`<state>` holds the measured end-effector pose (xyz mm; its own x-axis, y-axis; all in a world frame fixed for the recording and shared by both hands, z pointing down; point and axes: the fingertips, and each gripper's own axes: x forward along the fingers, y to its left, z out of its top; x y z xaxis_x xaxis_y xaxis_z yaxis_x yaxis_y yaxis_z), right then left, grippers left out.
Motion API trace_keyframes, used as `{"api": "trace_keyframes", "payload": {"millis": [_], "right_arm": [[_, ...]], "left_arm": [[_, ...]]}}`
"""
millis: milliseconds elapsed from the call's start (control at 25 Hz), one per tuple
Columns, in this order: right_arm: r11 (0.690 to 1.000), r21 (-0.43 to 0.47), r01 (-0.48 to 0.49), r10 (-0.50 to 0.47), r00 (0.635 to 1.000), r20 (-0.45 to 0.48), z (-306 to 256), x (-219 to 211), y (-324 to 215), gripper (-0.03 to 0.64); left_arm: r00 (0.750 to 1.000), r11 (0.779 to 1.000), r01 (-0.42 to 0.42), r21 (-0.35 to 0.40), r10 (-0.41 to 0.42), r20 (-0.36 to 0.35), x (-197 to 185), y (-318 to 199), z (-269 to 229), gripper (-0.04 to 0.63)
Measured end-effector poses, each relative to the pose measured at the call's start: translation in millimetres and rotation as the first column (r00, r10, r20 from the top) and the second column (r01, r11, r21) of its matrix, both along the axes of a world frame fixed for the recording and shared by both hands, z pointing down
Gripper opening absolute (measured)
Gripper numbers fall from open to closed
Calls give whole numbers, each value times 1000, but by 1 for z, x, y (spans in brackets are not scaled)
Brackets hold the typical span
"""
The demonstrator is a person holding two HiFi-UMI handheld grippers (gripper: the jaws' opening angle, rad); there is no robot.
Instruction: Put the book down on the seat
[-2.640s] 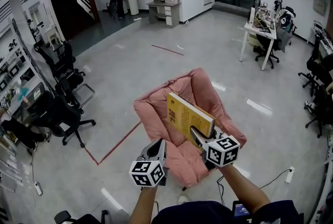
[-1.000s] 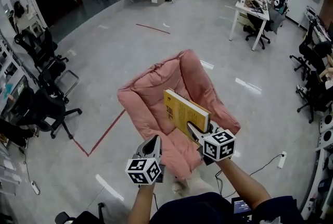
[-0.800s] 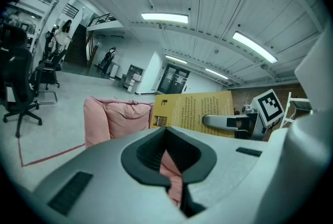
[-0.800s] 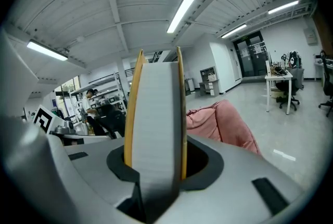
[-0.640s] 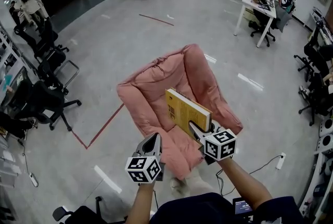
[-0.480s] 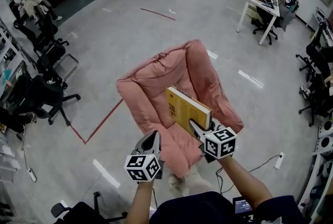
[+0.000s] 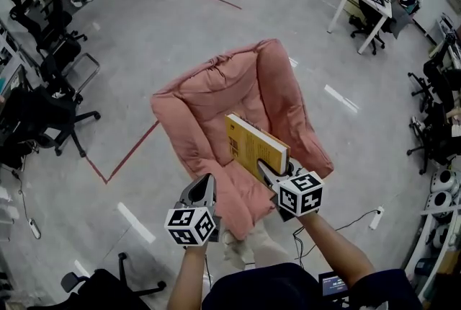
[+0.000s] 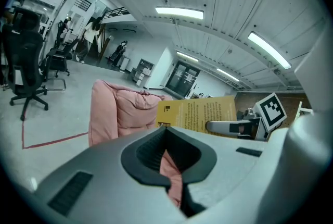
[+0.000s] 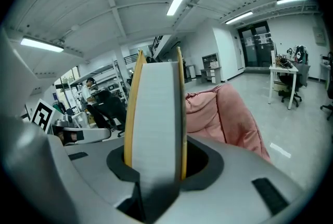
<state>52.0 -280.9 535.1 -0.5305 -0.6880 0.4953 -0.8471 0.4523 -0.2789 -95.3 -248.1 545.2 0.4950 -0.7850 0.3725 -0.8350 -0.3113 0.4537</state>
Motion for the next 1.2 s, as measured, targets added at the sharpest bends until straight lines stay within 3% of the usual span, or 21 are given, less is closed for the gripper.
{"api": "trace_keyframes", "payload": {"millis": [1200], "right_arm": [[981,-185,56,-65,997,-44,102,1,-6,155]], "left_arm": [[1000,986,28,-162,-28,0,15,3,80,5]]}}
